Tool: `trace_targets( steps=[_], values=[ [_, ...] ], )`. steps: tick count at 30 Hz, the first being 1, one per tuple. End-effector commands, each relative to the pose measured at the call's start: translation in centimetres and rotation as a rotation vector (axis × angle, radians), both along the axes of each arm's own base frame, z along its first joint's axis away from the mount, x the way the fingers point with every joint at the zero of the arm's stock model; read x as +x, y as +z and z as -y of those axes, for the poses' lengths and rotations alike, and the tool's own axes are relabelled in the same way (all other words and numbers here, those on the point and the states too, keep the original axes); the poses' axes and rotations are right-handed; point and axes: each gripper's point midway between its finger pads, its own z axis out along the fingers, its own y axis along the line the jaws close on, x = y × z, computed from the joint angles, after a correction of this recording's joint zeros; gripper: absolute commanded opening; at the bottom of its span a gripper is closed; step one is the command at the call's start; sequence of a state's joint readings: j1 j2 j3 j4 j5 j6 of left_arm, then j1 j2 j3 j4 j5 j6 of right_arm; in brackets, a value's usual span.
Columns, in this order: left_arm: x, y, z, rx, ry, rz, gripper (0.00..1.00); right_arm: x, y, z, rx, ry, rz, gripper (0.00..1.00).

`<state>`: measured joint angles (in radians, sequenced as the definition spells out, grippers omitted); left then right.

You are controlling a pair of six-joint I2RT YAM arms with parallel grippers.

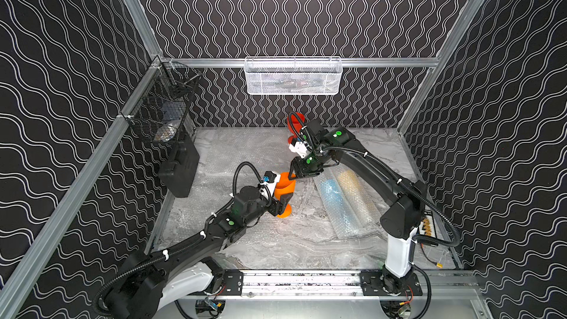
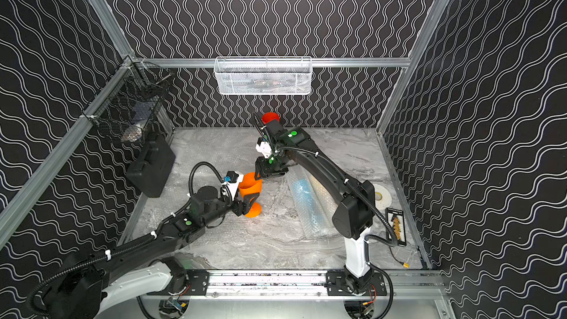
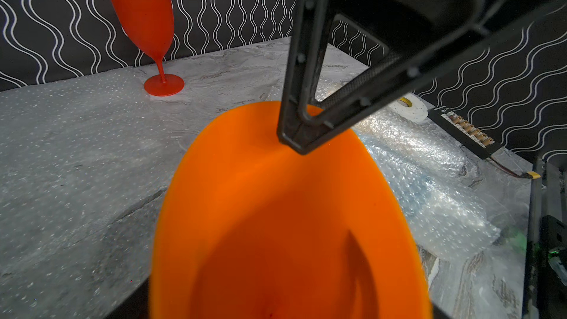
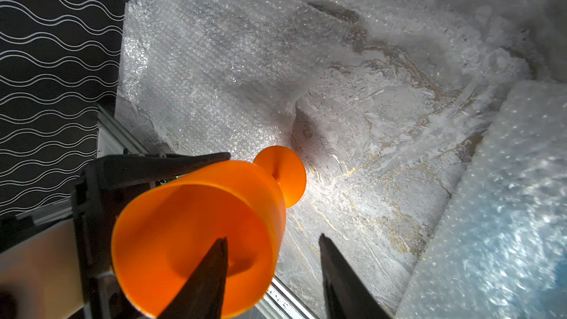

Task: Unpack wine glasses from bubble wrap
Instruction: Pick up the wine glass from the bubble wrap.

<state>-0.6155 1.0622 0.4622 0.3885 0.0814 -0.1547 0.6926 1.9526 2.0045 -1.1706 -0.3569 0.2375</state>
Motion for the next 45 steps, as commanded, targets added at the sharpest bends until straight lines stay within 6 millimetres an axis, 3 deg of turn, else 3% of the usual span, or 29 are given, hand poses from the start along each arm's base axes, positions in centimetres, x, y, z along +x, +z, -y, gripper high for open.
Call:
trace_targets(
  steps=[1, 18, 24, 35, 45],
  values=[
    [0.2, 1.4, 0.4, -0.013, -0.016, 0.058, 0.71, -0.3, -0.1, 0.3, -0.019, 0.015, 0.002, 0.47],
    [-0.1, 1.1, 1.2, 0.012, -0.033, 0.047, 0.72, -0.8, -1.1, -0.7, 0.007, 0.039, -0.043, 0.15],
    [0.0, 1.1, 1.2, 0.025, -0.022, 0.042, 0.84, -0.6, -0.7, -0.8, 0.016, 0.031, -0.023, 0.00],
    [-0.3, 1.3, 1.4, 0.023, -0.026, 0.042, 0.95, 0.8, -1.1, 0.8, -0.073, -0.030, 0.053, 0.00],
    [0.4, 1.4, -0.1, 0.030, 0.066, 0.045, 0.99, 4.7, -0.5, 3.6, -0.201, -0.152, 0.205, 0.00]
  ],
)
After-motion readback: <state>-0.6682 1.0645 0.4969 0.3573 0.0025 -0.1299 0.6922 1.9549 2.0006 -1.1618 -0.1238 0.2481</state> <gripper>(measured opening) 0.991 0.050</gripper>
